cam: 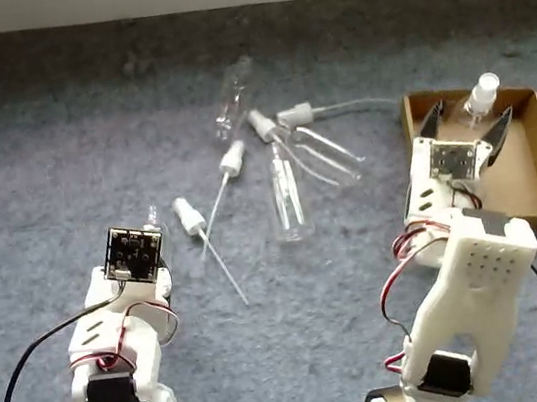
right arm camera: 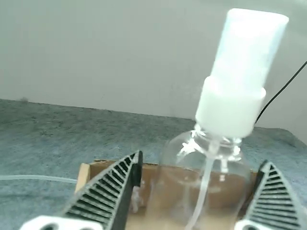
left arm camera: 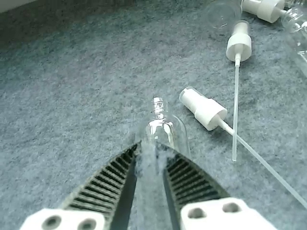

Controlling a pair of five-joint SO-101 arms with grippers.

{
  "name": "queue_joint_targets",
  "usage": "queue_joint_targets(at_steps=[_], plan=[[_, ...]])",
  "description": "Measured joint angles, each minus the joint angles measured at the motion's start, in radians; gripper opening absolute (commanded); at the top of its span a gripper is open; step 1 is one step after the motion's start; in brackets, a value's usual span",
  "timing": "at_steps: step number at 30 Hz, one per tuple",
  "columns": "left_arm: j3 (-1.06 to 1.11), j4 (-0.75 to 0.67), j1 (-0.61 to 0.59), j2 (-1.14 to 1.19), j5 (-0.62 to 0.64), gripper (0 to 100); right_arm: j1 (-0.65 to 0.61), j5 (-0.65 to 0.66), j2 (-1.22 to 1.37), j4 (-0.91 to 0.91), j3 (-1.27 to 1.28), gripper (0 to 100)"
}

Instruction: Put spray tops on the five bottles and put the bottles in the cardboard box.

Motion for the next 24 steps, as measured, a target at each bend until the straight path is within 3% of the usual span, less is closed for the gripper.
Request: queue_joint_targets(at_steps=[5,24], plan=[[0.0,0.0,0.0,0.0,0.0,0,0.0,0.0,-0.008,-0.109,0.094,34.1],[0.0,0.0,0.0,0.0,-0.003,0,0.008,0.0,-0.153,-0.213,0.267,34.1]])
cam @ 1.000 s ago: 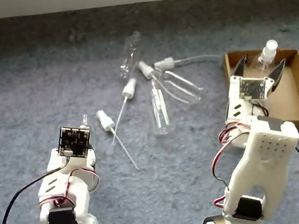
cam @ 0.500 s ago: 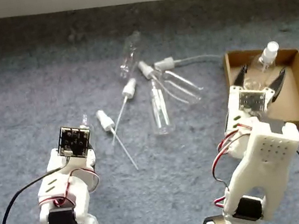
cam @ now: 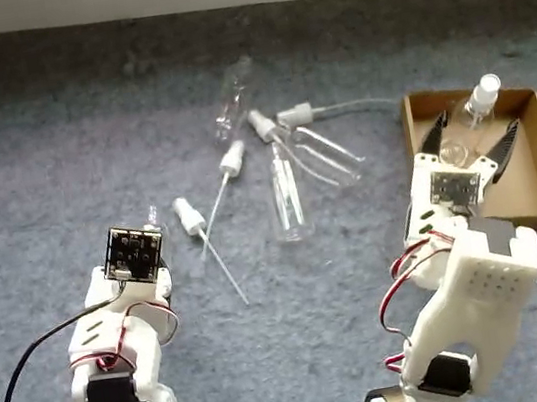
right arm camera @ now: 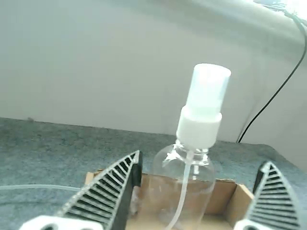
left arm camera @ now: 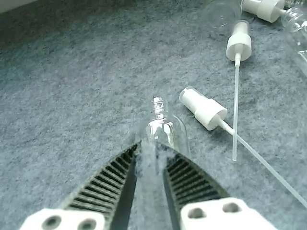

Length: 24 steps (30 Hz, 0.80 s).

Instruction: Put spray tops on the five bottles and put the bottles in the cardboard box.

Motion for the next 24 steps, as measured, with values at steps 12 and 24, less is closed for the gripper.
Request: queue_joint_targets(at_steps=[12,24], plan=[[0.0,0.0,0.0,0.0,0.0,0,0.026,0.0,-0.143,-0.048,0.232,34.1],[0.0,0.0,0.0,0.0,0.0,0,0.029,0.0,-0.537,-0.048,0.569,33.9]])
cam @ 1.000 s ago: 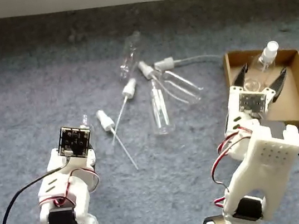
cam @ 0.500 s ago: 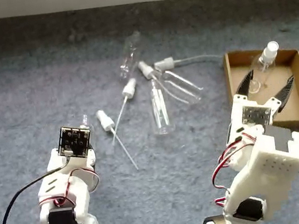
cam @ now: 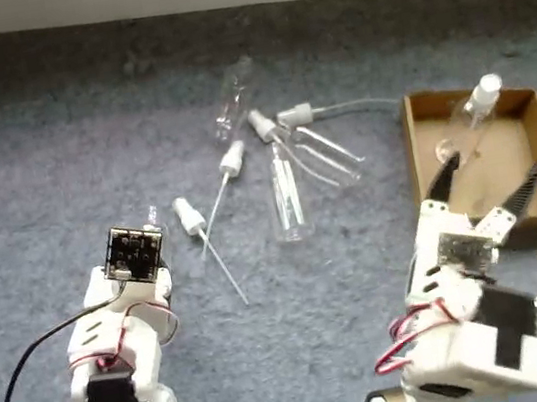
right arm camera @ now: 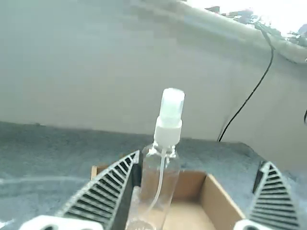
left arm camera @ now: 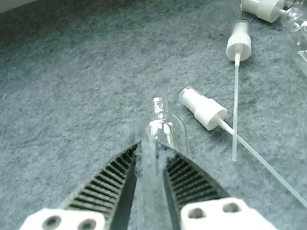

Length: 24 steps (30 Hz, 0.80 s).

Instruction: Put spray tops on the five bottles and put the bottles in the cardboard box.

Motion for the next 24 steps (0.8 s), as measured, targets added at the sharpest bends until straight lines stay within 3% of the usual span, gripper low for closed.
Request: queue_joint_targets(at_steps=[5,13,24], plan=[[0.0,0.0,0.0,0.0,0.0,0,0.0,0.0,-0.158,0.057,0.002,33.9],[0.0,0.0,0.035,0.0,0.0,0,0.0,0.0,-0.379,0.347,0.002,33.9],[0.0,0.0,0.051,0.0,0.0,0,0.0,0.0,-0.898,1.358,-0.114,33.9]])
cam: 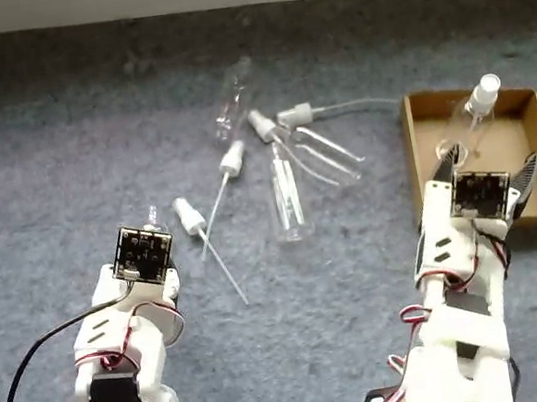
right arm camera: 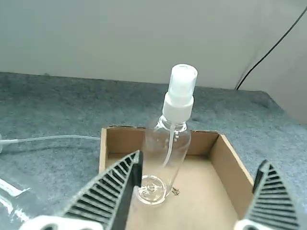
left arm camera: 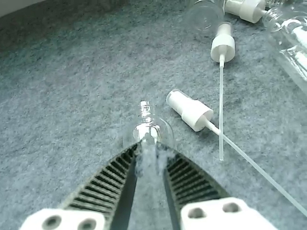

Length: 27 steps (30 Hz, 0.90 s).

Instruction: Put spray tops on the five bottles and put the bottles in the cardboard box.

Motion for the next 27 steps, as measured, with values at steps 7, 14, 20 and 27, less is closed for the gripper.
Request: queue_joint_targets(at_steps=[7,14,20,27], plan=[[0.0,0.0,0.0,0.0,0.0,0,-0.015,0.0,-0.207,0.367,-0.129,33.9],[0.0,0.0,0.0,0.0,0.0,0,-0.06,0.0,-0.299,0.77,-0.39,33.9],[0.0,0.011,0.0,0.0,0.0,0,-0.163,-0.002,-0.311,1.102,-0.617,33.9],[-0.041,0.146,0.0,0.0,0.0,0,-0.259,-0.077,-0.313,1.286,-0.775,33.9]])
